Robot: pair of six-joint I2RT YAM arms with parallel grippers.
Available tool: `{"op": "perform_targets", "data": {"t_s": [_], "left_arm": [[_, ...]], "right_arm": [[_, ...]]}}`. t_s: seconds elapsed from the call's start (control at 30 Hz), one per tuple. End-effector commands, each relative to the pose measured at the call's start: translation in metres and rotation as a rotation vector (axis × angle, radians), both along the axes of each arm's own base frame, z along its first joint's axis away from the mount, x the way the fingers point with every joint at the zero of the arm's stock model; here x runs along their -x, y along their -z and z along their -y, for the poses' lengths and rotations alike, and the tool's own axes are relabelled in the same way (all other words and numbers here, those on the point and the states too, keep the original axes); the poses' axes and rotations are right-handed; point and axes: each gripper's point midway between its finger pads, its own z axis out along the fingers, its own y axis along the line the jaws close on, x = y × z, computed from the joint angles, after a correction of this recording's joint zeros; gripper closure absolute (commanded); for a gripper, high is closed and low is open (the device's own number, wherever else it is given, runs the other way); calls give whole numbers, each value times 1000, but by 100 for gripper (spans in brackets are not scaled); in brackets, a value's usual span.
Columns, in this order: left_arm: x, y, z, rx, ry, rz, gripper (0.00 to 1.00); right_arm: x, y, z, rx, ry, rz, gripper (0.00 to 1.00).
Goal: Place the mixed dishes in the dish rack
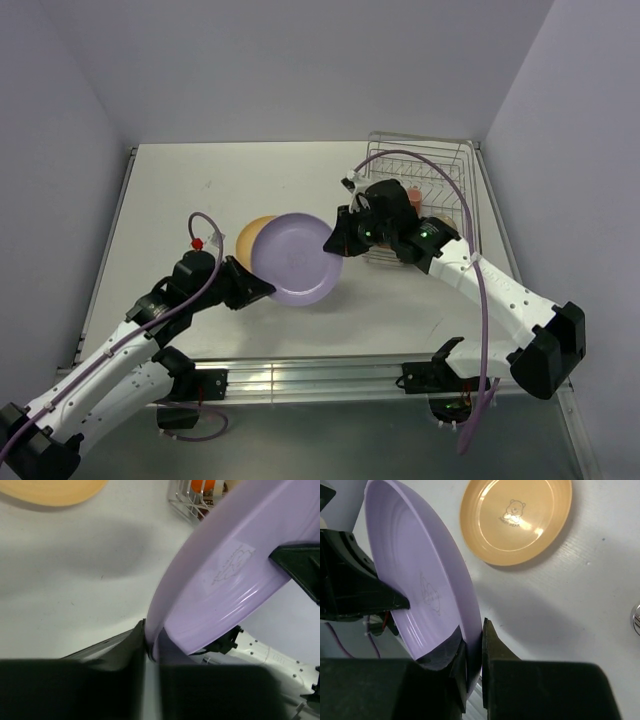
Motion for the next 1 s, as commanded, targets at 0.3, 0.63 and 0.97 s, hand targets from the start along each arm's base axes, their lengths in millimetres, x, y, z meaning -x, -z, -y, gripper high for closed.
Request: {"op": "perform_targets", "data": {"t_s": [0.3, 0.63, 0.97], "left_arm": [[-15, -44, -9, -24, -45, 173, 1], [-40, -24, -34, -214, -187, 127, 1], [-63, 21, -44, -430, -222, 59, 1]], "right_arm": [[-29, -19, 41, 20, 199, 68, 100], [-108, -91, 181, 225, 877, 269, 100], [-130, -124, 299, 399, 1402, 418, 100]]}}
